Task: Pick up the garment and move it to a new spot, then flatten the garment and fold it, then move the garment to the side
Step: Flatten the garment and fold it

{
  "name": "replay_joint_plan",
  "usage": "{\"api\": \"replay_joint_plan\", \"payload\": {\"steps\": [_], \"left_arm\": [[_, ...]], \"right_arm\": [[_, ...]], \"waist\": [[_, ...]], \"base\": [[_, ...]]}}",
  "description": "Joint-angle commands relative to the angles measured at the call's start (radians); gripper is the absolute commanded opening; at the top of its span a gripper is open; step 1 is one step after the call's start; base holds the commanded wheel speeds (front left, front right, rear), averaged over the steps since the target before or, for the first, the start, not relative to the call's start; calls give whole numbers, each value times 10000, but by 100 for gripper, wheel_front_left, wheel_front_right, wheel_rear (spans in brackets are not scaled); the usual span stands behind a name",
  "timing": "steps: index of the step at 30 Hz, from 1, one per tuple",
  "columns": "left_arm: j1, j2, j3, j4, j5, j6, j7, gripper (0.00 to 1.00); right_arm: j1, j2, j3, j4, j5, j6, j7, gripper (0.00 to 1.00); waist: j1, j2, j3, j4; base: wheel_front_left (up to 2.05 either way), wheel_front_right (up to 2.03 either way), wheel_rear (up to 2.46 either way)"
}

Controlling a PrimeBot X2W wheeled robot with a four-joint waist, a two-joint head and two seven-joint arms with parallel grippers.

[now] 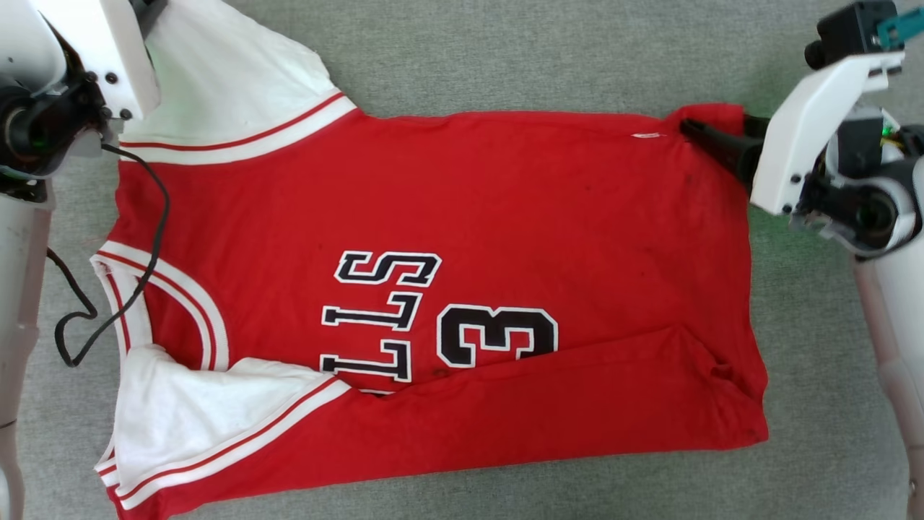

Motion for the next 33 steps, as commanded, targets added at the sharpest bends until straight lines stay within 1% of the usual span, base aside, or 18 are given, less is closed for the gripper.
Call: {"api": "replay_joint_plan", "payload": {"steps": [1,3,4,5,7,10,15,17,20,25,28,30,33], "left_arm": [[-100,-44,-11,9,49,-36,-86,0],[-97,-102,-57,72,24,-89,-137,0],[-102,-125,-71,96,10,-109,-160,0],[-109,-143,-91,131,0,-128,-185,0],[-106,-175,-103,217,-23,-179,-267,0],[59,-201,-90,403,-78,-241,-444,0],[587,-218,109,527,-253,-350,-964,0],[972,-195,264,455,-375,-326,-1288,0],[1795,-206,553,297,-617,-216,-1768,0],[3583,-302,999,-265,-963,-58,-2646,0],[4893,-279,1342,-753,-1189,159,-3112,0],[5801,-361,1583,-1081,-1360,288,-3413,0],[7145,-518,1785,-1474,-1600,477,-3710,0]], "right_arm": [[273,216,194,702,-124,-23,516,100],[244,335,301,1269,-332,-24,1140,100],[249,403,342,1501,-390,-24,1419,47],[231,466,400,1646,-430,-23,1630,0],[120,540,493,1780,-521,-20,1831,0],[-133,449,432,1672,-602,-17,1613,0],[-265,105,262,932,-591,-13,822,0],[-148,-92,136,550,-622,-13,409,0],[463,-203,-62,106,-659,-13,-73,0],[1852,-374,-434,-703,-779,-13,-415,0],[2806,-331,-611,-1223,-773,-13,-515,0],[3426,-342,-706,-1531,-852,-15,-624,0],[4317,-185,-838,-1935,-869,-15,-827,0]], "waist": [[0,0,35,63],[0,0,35,107],[0,0,34,126],[0,0,30,144],[0,0,-7,187],[0,0,-215,257],[0,0,-876,420],[0,0,-1221,489],[0,0,-1772,619],[0,0,-2581,868],[0,0,-2945,914],[0,0,-3162,941],[0,0,-3399,982]], "base": [[0,0,0],[0,0,0],[0,0,0],[0,0,0],[0,0,0],[0,0,0],[0,0,0],[0,0,0],[0,0,0],[0,0,0],[0,0,0],[0,0,0],[0,0,0]]}}
